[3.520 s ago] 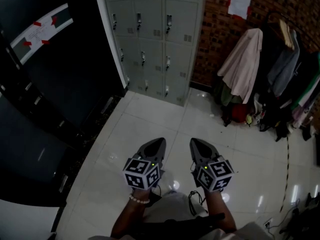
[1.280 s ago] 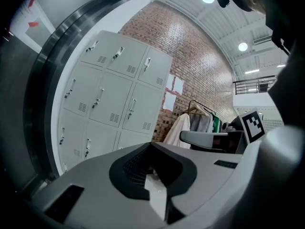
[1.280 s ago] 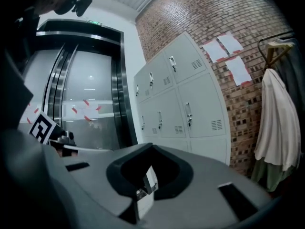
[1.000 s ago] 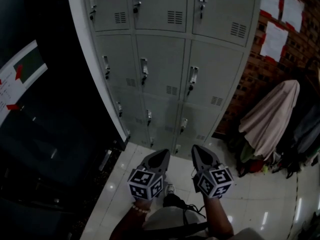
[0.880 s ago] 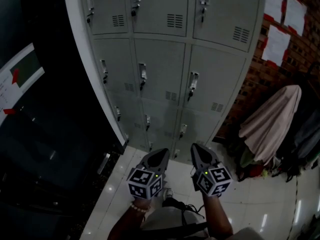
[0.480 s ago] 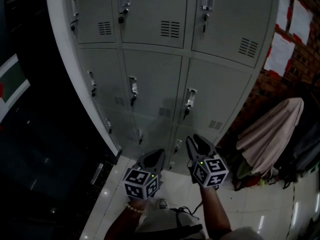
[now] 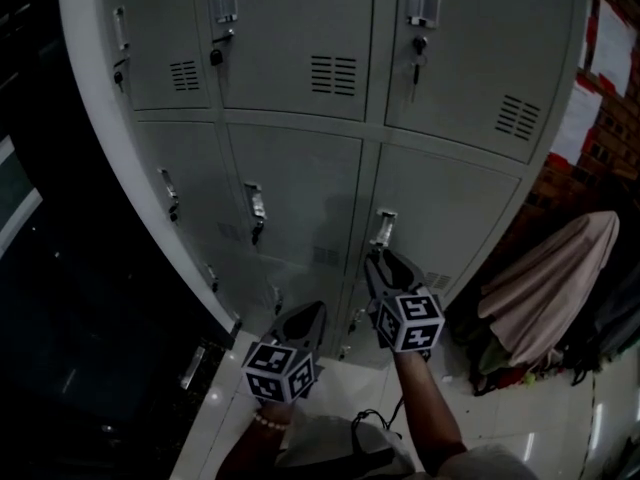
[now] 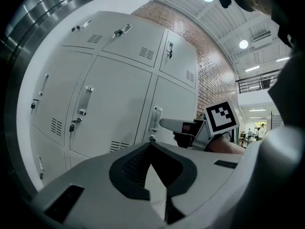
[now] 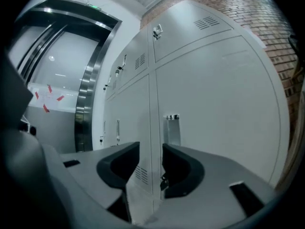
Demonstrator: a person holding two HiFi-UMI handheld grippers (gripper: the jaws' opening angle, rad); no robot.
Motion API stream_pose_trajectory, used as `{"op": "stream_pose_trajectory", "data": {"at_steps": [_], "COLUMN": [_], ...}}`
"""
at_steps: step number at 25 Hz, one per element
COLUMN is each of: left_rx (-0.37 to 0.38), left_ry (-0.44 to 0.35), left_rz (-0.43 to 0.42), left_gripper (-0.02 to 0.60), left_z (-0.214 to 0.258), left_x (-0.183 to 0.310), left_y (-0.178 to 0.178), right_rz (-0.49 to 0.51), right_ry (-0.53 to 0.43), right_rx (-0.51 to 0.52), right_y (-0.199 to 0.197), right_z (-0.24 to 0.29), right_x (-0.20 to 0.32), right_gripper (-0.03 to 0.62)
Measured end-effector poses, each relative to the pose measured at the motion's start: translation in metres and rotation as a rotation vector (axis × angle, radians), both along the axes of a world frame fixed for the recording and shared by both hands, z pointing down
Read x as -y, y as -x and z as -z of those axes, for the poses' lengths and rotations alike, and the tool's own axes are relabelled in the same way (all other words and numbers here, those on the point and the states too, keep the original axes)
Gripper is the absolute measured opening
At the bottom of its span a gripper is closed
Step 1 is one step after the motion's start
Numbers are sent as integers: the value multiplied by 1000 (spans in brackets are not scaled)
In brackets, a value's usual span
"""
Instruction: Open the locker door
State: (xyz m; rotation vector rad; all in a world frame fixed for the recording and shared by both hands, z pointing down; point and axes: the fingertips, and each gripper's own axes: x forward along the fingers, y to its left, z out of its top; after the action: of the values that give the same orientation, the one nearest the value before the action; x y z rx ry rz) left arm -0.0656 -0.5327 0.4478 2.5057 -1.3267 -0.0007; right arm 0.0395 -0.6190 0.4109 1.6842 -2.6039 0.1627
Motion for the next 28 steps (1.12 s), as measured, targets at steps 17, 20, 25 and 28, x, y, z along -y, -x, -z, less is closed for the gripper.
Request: {"op": "stream_pose_trajectory", "data": {"at_steps": [17, 20, 25, 28], "left_rx": [-13, -14, -24, -28], "left_ry": [37, 44, 57, 60], "left_rz": [48, 57, 71, 66], "left_gripper": [-8, -8, -8, -8], "left_z": [-21, -24, -29, -28], "left_x": [29, 28, 24, 19], "left_y": [22, 27, 36, 35], "right_rz": [-85, -83, -126, -137], "right_ry": [19, 19, 21, 11], "right_rx": [-33, -27, -47, -64], "right_y": [7, 7, 8, 12], "right_z": [-8, -8, -10, -7], "right_x": [66, 68, 60, 45], "right_gripper": [183, 181, 181, 179]}}
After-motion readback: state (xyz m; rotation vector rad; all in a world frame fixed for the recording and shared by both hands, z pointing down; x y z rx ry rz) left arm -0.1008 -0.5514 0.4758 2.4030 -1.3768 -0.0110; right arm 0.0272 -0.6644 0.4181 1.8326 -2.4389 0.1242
